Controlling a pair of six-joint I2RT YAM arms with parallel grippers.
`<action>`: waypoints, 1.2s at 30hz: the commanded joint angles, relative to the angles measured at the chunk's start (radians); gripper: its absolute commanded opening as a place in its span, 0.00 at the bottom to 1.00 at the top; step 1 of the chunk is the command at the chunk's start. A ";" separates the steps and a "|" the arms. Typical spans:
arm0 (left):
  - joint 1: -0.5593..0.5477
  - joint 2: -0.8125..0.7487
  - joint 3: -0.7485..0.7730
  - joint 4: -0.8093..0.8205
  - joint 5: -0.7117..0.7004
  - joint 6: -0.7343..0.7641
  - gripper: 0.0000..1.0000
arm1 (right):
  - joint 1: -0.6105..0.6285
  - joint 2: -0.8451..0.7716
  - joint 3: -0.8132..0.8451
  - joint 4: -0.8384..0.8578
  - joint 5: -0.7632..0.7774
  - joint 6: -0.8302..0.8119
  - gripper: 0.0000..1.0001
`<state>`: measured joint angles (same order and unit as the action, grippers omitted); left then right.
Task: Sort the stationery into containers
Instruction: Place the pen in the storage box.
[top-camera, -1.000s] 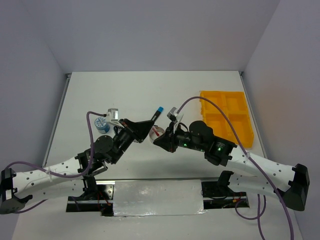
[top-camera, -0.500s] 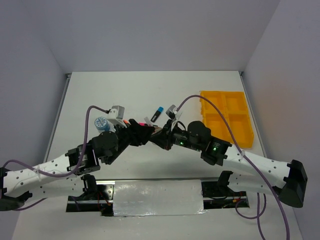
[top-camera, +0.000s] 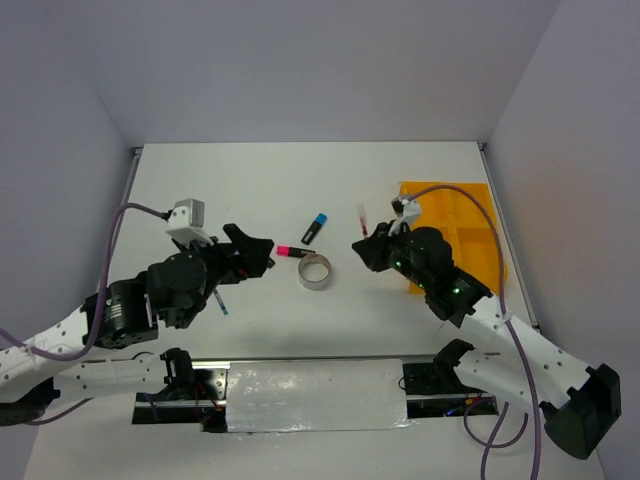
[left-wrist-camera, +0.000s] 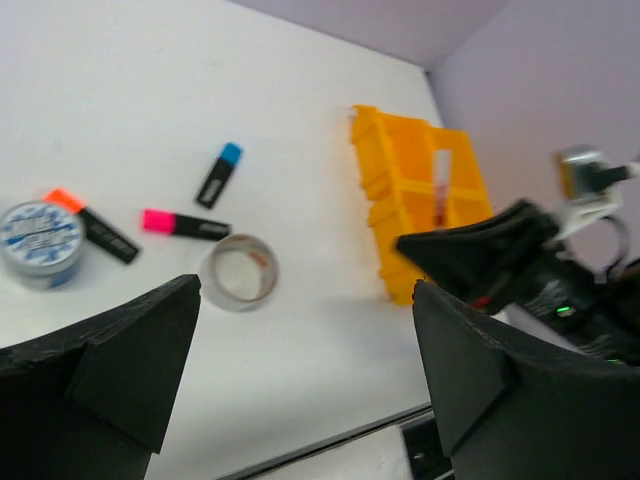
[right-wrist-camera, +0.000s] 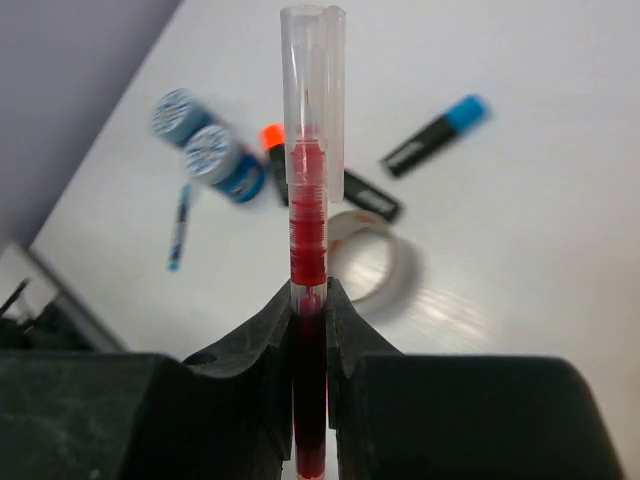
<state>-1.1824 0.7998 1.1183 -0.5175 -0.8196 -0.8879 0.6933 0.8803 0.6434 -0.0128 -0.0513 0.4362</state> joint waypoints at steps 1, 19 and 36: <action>-0.003 -0.077 -0.026 -0.264 -0.078 -0.052 0.99 | -0.096 -0.072 0.036 -0.226 0.171 -0.077 0.00; -0.005 -0.360 -0.130 -0.434 0.019 0.021 0.99 | -0.571 0.049 -0.044 -0.306 0.246 -0.004 0.04; -0.005 -0.359 -0.153 -0.409 0.063 0.021 0.99 | -0.592 0.197 -0.077 -0.208 0.303 0.082 0.24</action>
<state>-1.1824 0.4587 0.9688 -0.9642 -0.7658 -0.8894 0.1120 1.0622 0.5644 -0.2890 0.2375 0.4976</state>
